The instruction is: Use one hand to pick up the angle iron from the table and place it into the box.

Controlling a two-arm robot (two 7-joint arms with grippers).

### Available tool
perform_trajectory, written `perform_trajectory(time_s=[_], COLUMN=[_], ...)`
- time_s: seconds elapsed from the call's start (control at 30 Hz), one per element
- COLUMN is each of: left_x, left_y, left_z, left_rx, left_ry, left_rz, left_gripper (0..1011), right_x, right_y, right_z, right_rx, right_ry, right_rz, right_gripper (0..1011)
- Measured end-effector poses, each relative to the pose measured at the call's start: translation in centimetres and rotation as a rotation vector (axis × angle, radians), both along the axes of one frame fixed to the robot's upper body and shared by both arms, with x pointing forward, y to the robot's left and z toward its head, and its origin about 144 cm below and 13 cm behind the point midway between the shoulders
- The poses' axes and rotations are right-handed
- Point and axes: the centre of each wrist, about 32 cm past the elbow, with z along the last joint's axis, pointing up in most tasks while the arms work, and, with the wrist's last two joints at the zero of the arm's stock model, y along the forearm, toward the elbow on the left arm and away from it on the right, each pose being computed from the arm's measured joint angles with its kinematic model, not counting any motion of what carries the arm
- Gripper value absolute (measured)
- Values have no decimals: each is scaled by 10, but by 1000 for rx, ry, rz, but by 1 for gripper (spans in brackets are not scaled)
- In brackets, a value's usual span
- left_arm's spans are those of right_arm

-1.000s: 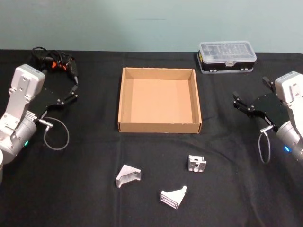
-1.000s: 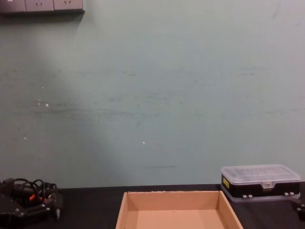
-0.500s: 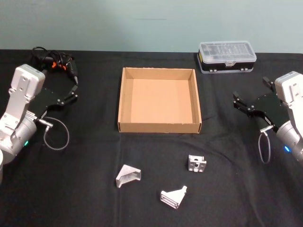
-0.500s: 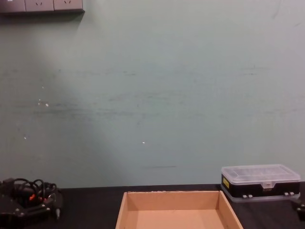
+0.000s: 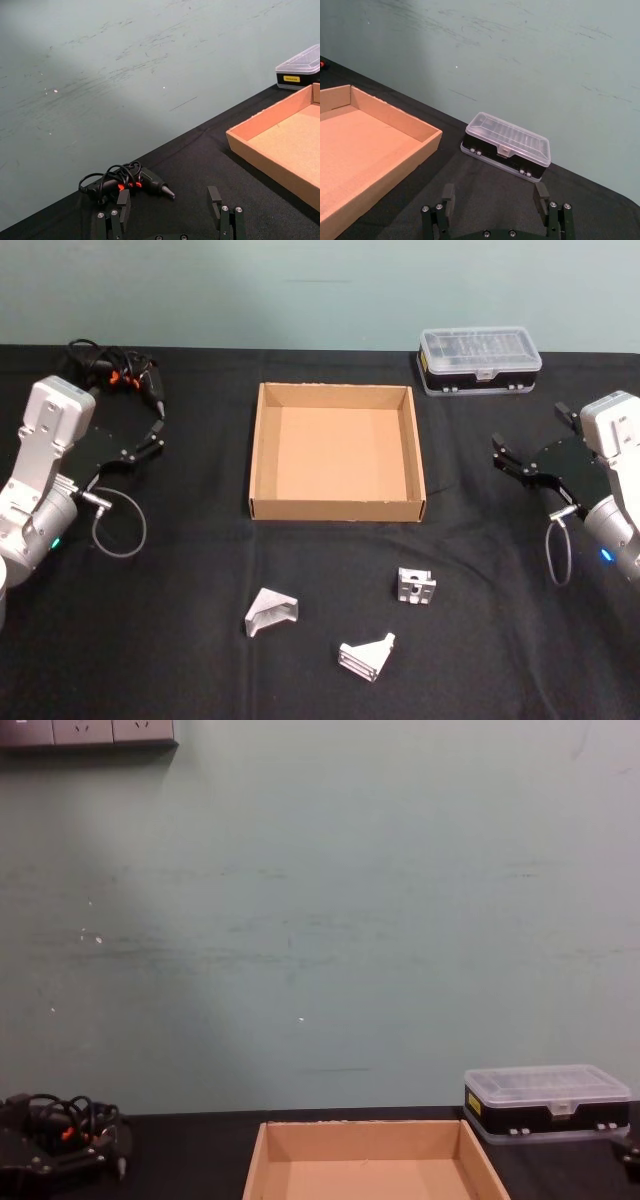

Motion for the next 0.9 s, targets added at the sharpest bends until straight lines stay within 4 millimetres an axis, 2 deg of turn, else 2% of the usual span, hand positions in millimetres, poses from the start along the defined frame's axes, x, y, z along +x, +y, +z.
perform_trajectory(time_s=[0.43,0.57,0.9], left_x=[0,0,0], left_y=[0,0,0], left_z=[0,0,0], left_rx=[0,0,0], left_ry=[0,0,0], left_rz=[0,0,0], left_gripper=[1000,1000,1000], right_x=[0,-4,-19], right_y=[-2,-4,-10], right_z=[4,12,50], right_rx=[-4,15,55], right_ry=[-16,-28,-19], right_rz=[2,20,153], right_gripper=[1004,1004,1004])
